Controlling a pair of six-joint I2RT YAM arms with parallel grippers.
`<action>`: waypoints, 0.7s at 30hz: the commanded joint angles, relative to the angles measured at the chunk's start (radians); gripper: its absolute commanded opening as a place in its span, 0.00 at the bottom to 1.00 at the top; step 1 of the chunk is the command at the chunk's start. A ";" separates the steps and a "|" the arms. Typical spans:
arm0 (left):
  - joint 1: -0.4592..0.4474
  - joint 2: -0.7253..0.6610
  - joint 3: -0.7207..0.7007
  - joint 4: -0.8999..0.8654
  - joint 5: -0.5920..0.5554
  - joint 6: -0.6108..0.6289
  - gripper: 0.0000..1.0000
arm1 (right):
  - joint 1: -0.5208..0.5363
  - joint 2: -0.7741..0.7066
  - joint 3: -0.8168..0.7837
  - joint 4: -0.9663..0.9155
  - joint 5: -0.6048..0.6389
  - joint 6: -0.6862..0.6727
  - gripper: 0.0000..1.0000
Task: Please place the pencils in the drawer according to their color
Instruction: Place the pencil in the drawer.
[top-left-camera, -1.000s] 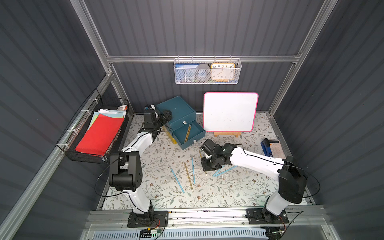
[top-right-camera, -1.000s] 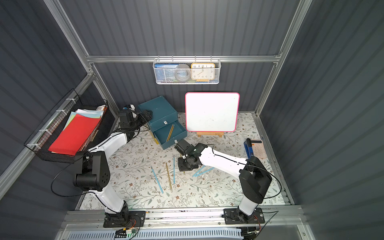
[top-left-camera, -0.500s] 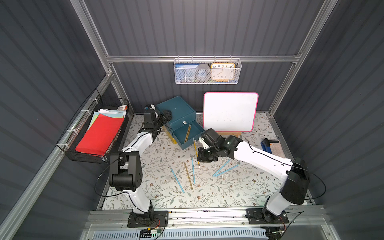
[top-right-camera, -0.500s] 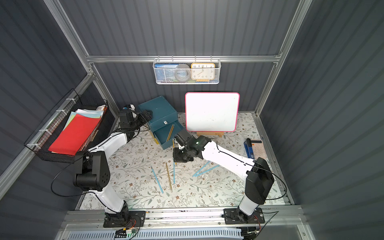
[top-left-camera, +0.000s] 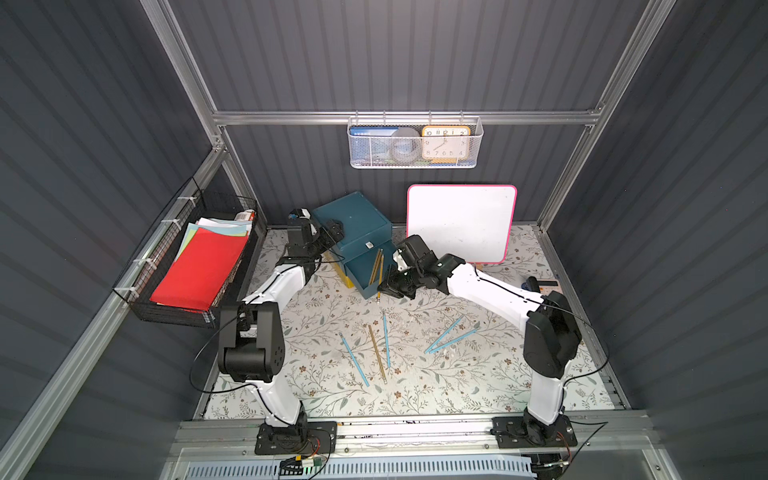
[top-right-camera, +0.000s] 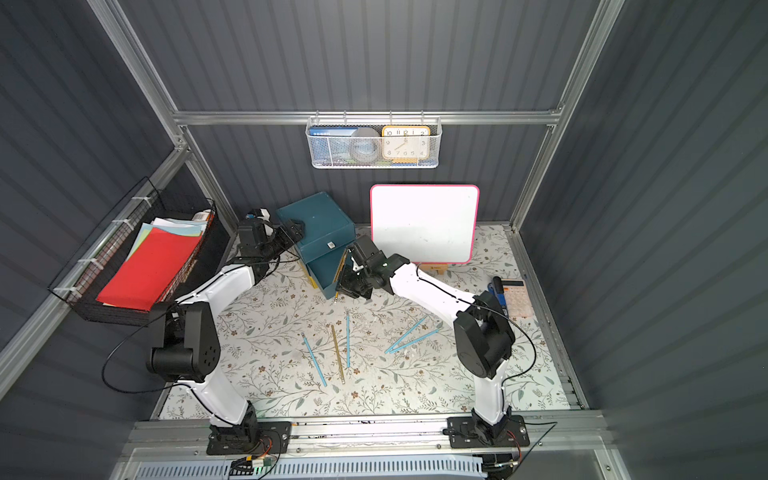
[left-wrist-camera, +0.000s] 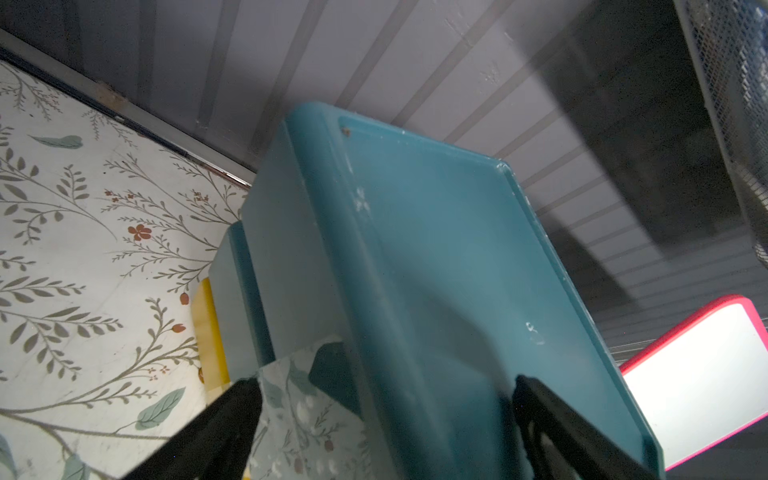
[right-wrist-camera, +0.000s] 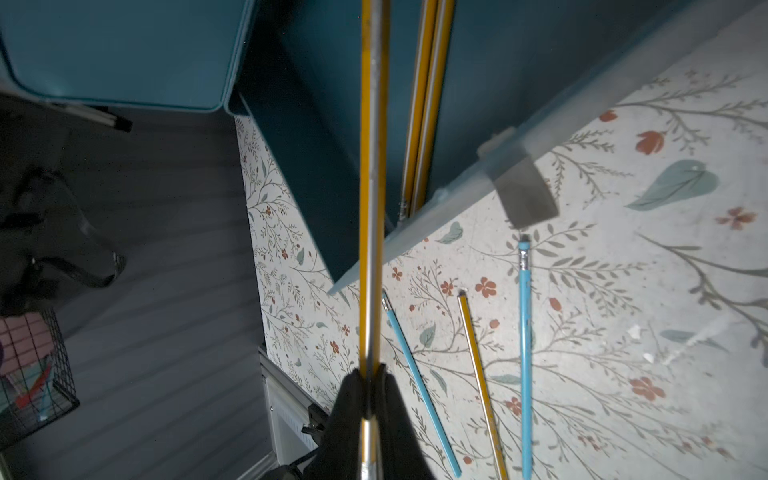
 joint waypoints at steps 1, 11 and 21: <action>-0.006 -0.013 0.012 0.001 0.005 0.009 1.00 | -0.012 0.039 0.052 0.076 -0.041 0.087 0.00; -0.006 -0.008 0.005 0.007 0.007 0.007 1.00 | -0.040 0.143 0.151 0.083 -0.026 0.128 0.00; -0.008 -0.010 0.001 0.014 0.012 0.003 1.00 | -0.062 0.248 0.265 0.062 0.009 0.142 0.00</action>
